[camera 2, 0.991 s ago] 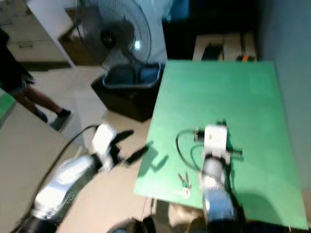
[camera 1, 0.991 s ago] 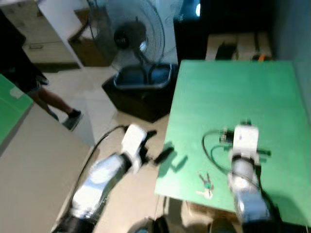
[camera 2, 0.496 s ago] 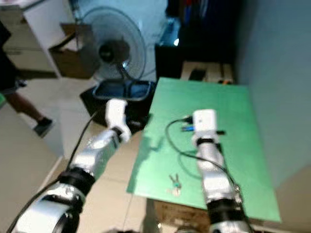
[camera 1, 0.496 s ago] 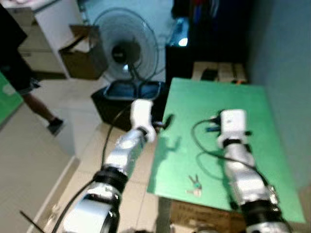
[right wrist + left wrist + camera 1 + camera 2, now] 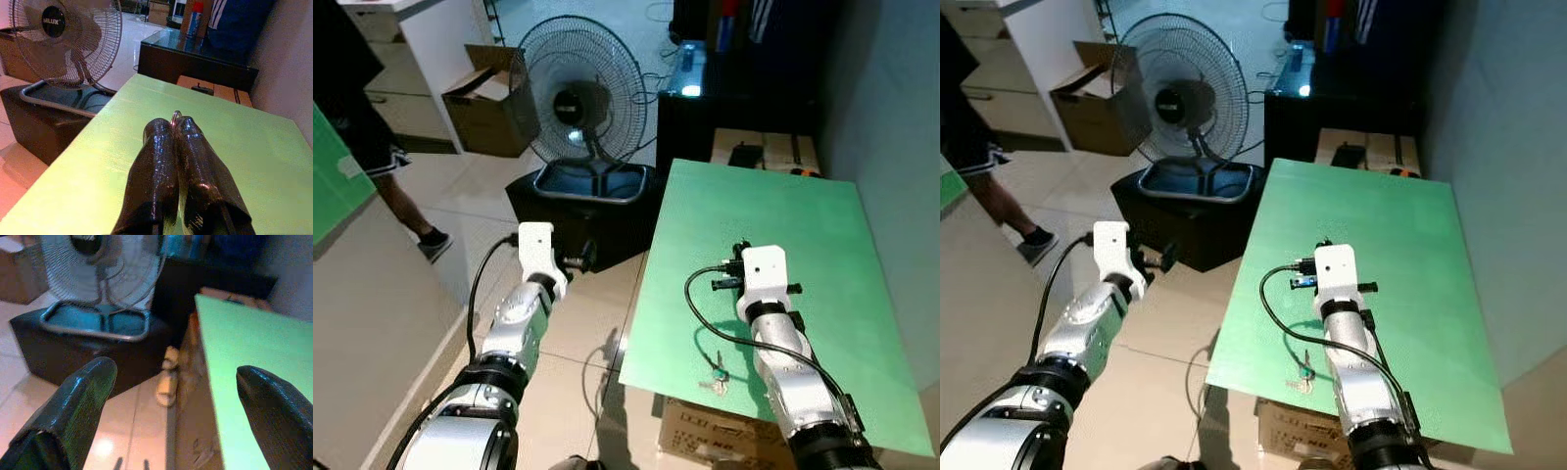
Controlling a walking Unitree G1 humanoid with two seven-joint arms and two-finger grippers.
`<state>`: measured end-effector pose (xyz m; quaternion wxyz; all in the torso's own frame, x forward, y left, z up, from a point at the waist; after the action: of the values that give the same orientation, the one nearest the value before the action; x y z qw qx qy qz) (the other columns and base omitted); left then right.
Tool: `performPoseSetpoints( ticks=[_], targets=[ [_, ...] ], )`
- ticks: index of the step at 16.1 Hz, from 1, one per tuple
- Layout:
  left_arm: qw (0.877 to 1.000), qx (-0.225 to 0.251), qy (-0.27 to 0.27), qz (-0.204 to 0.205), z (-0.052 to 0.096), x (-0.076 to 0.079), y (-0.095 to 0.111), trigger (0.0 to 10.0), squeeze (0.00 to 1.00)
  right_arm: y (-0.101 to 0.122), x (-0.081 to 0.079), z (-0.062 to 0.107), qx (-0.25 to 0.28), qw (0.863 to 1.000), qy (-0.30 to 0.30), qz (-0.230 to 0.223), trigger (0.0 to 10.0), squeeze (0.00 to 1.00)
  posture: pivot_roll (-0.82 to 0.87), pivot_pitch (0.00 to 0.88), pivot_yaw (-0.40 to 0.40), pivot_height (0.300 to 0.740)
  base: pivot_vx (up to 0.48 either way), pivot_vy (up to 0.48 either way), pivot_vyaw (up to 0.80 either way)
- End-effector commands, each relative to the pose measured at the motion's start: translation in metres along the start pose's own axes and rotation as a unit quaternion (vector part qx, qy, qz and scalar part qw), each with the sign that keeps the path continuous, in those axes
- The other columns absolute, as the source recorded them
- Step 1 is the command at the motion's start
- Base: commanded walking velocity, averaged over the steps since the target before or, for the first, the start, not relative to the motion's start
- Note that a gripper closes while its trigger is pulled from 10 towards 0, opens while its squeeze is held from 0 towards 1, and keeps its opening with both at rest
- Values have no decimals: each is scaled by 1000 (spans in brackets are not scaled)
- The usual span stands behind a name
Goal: Hang keys on a hook
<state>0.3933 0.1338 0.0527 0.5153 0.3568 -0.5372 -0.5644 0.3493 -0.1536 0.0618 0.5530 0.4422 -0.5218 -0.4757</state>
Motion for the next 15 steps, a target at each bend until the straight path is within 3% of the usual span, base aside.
performPoseSetpoints(
  ticks=[1,6,10,15],
  targets=[
    [1000,18,-14,4,-2,4,11,10000,0,-2,1,2,1,1000,-4,-4,0,0,-199,0,93,740,0,0,0],
    [996,27,-81,-32,-1,28,14,10000,0,-13,3,7,-12,1000,-12,-11,0,0,-190,0,98,740,0,0,0],
    [992,21,-110,-57,2,36,14,10000,0,-12,-4,7,-7,1000,0,-6,0,0,-173,0,93,740,0,474,0],
    [990,24,-126,-56,3,40,15,10000,0,-14,-12,6,-12,1000,11,-13,0,0,-169,0,91,740,0,480,0]
  ],
)
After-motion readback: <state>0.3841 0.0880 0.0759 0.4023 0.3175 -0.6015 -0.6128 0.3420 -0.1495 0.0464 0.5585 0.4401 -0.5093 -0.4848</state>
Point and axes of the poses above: a point about 5 cm out from each wrist's last joint towards the gripper, its own z axis pointing back from the gripper into the wrist, its own y axis along the axis of the wrist's last joint, x = y × z, the point moved 6 cm from there along -z, pointing out of the wrist towards the gripper, and after that the axes turned 3 degrees about -z, right-handed, at the moved point
